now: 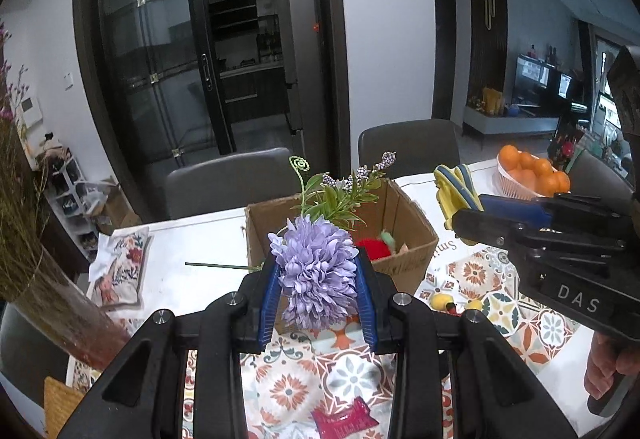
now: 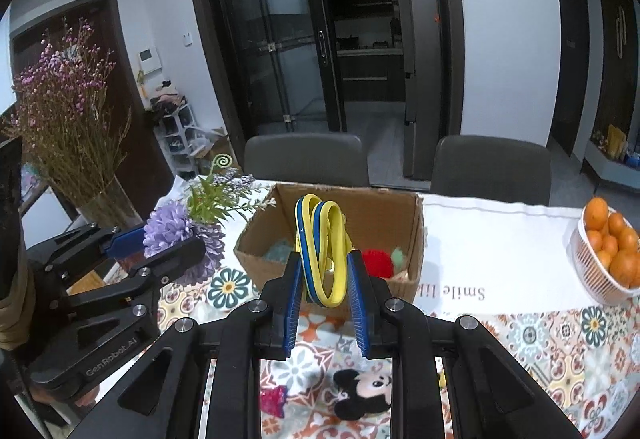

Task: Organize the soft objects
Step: 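Carry the flower sprig and striped toy up over the box with both tools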

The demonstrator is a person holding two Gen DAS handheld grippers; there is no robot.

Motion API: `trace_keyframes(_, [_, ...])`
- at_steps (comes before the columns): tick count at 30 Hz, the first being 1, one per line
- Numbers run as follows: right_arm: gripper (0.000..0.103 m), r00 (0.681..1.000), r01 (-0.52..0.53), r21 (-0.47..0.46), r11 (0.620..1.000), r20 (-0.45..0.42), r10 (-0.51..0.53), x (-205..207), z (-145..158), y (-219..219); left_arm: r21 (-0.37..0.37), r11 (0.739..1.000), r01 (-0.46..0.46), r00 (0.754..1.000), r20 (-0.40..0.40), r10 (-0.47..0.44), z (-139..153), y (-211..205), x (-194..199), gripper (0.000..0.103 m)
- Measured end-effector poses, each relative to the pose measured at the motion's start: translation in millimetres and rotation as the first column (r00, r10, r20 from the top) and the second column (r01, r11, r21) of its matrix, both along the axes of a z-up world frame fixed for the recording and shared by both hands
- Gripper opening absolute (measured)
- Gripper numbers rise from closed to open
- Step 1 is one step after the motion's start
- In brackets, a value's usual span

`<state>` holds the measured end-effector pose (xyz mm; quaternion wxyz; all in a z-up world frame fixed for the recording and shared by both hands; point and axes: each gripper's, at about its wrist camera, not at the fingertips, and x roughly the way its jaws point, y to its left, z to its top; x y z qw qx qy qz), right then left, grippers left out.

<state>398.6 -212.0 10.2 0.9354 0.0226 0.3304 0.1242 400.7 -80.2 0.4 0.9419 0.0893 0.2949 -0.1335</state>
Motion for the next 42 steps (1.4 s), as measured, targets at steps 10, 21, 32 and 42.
trace_keyframes(10, [0.024,1.000,-0.001,-0.031,1.000,0.015,0.002,24,9,-4,0.032,0.999,0.020,1.000,0.023,-0.021,8,-12,29,0.034])
trace_keyframes(21, [0.024,0.999,-0.029,-0.083,0.996,-0.037,0.026,62,-2,-4,0.083,0.994,0.066,0.998,0.013,-0.067,4,-28,67,0.034])
trace_keyframes(32, [0.024,0.990,-0.081,-0.128,0.988,-0.129,0.064,104,-29,-3,0.104,0.987,0.121,0.991,-0.061,-0.115,-15,-43,112,0.034])
trace_keyframes(42, [0.024,0.981,-0.096,-0.149,0.984,-0.179,0.069,131,-53,-1,0.100,0.980,0.174,0.975,-0.157,-0.157,-44,-50,141,0.034])
